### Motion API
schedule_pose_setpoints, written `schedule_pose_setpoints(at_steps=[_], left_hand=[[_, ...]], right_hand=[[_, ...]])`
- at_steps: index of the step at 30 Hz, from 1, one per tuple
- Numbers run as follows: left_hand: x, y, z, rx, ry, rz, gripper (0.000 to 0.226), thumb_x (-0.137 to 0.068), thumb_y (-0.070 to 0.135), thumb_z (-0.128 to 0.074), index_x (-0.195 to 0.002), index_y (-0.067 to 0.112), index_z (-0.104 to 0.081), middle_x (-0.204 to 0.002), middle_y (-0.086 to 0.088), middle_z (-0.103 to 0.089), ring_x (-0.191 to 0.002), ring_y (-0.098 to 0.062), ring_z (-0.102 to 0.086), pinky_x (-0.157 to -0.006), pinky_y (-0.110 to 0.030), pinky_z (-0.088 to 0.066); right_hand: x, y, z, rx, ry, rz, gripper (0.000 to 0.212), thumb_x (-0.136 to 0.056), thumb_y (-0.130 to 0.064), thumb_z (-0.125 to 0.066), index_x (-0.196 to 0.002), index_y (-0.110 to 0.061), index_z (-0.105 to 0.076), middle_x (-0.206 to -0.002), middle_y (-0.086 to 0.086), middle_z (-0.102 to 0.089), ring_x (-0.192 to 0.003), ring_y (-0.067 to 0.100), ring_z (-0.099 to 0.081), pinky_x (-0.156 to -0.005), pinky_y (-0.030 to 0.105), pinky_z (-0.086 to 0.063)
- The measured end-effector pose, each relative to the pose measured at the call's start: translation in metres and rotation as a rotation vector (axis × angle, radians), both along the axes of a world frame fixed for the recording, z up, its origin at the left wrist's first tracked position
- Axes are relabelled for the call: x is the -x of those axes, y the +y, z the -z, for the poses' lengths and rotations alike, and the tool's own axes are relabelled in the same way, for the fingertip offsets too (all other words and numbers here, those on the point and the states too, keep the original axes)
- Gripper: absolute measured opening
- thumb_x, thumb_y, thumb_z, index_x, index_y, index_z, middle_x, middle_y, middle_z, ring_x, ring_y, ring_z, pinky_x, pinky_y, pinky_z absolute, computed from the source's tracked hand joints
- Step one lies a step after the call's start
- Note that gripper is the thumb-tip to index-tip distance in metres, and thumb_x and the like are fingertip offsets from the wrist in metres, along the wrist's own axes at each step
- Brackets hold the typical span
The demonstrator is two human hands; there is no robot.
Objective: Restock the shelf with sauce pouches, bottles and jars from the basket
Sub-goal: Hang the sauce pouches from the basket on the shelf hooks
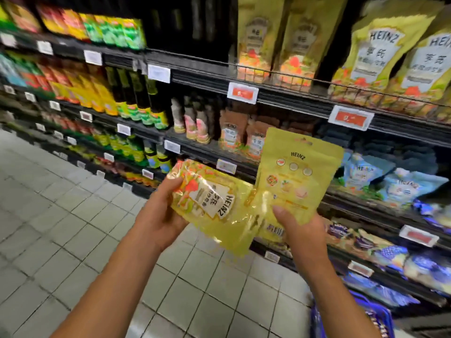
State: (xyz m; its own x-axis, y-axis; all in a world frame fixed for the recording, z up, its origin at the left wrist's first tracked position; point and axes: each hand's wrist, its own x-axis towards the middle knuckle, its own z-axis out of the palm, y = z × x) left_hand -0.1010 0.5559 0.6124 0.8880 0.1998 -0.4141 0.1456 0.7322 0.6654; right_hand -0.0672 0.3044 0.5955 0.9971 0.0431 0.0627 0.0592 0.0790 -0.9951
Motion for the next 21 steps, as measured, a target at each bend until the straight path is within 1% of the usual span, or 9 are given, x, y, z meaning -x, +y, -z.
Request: schedule_pose_setpoints(at_steps=[2,4,6,10,12,14,17,19,21], left_hand=[[0.015,0.026,-0.001,0.066,-0.039,-0.061,0.047,-0.079,0.018,-0.065,-0.125,0.008,-0.066,-0.120,-0.015,-0.071,-0.106,-0.030,-0.071,-0.076,-0.043,-0.061],[0.027,0.049,0.001,0.133,-0.079,-0.119,0.042,-0.078,0.012,-0.061,-0.119,0.006,-0.068,-0.119,-0.017,-0.071,-0.105,-0.032,-0.071,-0.073,-0.043,-0.061],[0.037,0.067,0.003,0.182,-0.104,-0.164,0.038,-0.075,0.008,-0.060,-0.111,0.006,-0.072,-0.116,-0.017,-0.072,-0.101,-0.031,-0.073,-0.070,-0.042,-0.061],[0.042,0.094,0.010,0.243,-0.141,-0.234,0.047,-0.072,0.004,-0.057,-0.119,0.008,-0.063,-0.120,-0.019,-0.070,-0.099,-0.032,-0.073,-0.073,-0.045,-0.062],[0.037,0.102,0.013,0.266,-0.149,-0.268,0.047,-0.075,0.009,-0.059,-0.122,0.010,-0.062,-0.121,-0.019,-0.069,-0.103,-0.035,-0.071,-0.080,-0.053,-0.059],[0.029,0.106,0.016,0.300,-0.128,-0.280,0.040,-0.080,0.021,-0.064,-0.120,0.012,-0.067,-0.119,-0.018,-0.071,-0.102,-0.036,-0.072,-0.079,-0.056,-0.059],[0.010,0.112,0.015,0.301,-0.064,-0.294,0.031,-0.085,0.042,-0.066,-0.103,0.021,-0.080,-0.114,-0.009,-0.074,-0.089,-0.026,-0.075,-0.069,-0.042,-0.059],[-0.005,0.117,0.012,0.310,-0.060,-0.322,0.030,-0.081,0.044,-0.067,-0.096,0.023,-0.082,-0.112,-0.005,-0.075,-0.088,-0.022,-0.075,-0.068,-0.036,-0.059],[-0.022,0.121,0.004,0.320,-0.082,-0.320,0.024,-0.083,0.039,-0.068,-0.092,0.021,-0.082,-0.113,-0.004,-0.075,-0.092,-0.020,-0.075,-0.069,-0.034,-0.060]], right_hand=[[0.004,0.025,0.000,-0.021,0.022,-0.022,0.023,-0.077,-0.027,-0.076,-0.098,-0.037,-0.076,-0.095,-0.017,-0.077,-0.087,0.001,-0.073,-0.064,0.009,-0.053],[0.008,0.048,0.000,-0.038,0.056,-0.039,0.030,-0.074,-0.032,-0.077,-0.103,-0.027,-0.073,-0.096,-0.014,-0.078,-0.088,0.005,-0.074,-0.063,0.011,-0.053],[0.011,0.067,-0.001,-0.036,0.084,-0.052,0.031,-0.071,-0.036,-0.076,-0.101,-0.028,-0.073,-0.095,-0.014,-0.078,-0.087,0.005,-0.074,-0.062,0.011,-0.054],[0.012,0.099,-0.005,-0.107,0.142,-0.106,0.028,-0.070,-0.032,-0.081,-0.097,-0.031,-0.074,-0.096,-0.009,-0.078,-0.087,0.011,-0.075,-0.061,0.017,-0.056],[0.008,0.111,-0.007,-0.171,0.209,-0.138,0.028,-0.071,-0.028,-0.084,-0.098,-0.030,-0.076,-0.101,-0.002,-0.078,-0.091,0.018,-0.076,-0.065,0.024,-0.059],[0.001,0.122,-0.011,-0.212,0.243,-0.188,0.031,-0.074,-0.024,-0.082,-0.104,-0.031,-0.075,-0.108,0.002,-0.077,-0.097,0.021,-0.075,-0.072,0.034,-0.061],[-0.017,0.138,-0.014,-0.363,0.343,-0.221,0.054,-0.073,-0.024,-0.072,-0.125,-0.020,-0.063,-0.119,0.009,-0.073,-0.105,0.028,-0.072,-0.085,0.049,-0.058],[-0.030,0.150,-0.020,-0.455,0.445,-0.240,0.059,-0.076,-0.031,-0.064,-0.133,-0.016,-0.058,-0.124,0.013,-0.070,-0.113,0.035,-0.068,-0.095,0.057,-0.053],[-0.048,0.158,-0.029,-0.539,0.473,-0.348,0.057,-0.083,-0.046,-0.053,-0.133,-0.019,-0.060,-0.129,0.012,-0.068,-0.119,0.039,-0.063,-0.092,0.059,-0.054]])
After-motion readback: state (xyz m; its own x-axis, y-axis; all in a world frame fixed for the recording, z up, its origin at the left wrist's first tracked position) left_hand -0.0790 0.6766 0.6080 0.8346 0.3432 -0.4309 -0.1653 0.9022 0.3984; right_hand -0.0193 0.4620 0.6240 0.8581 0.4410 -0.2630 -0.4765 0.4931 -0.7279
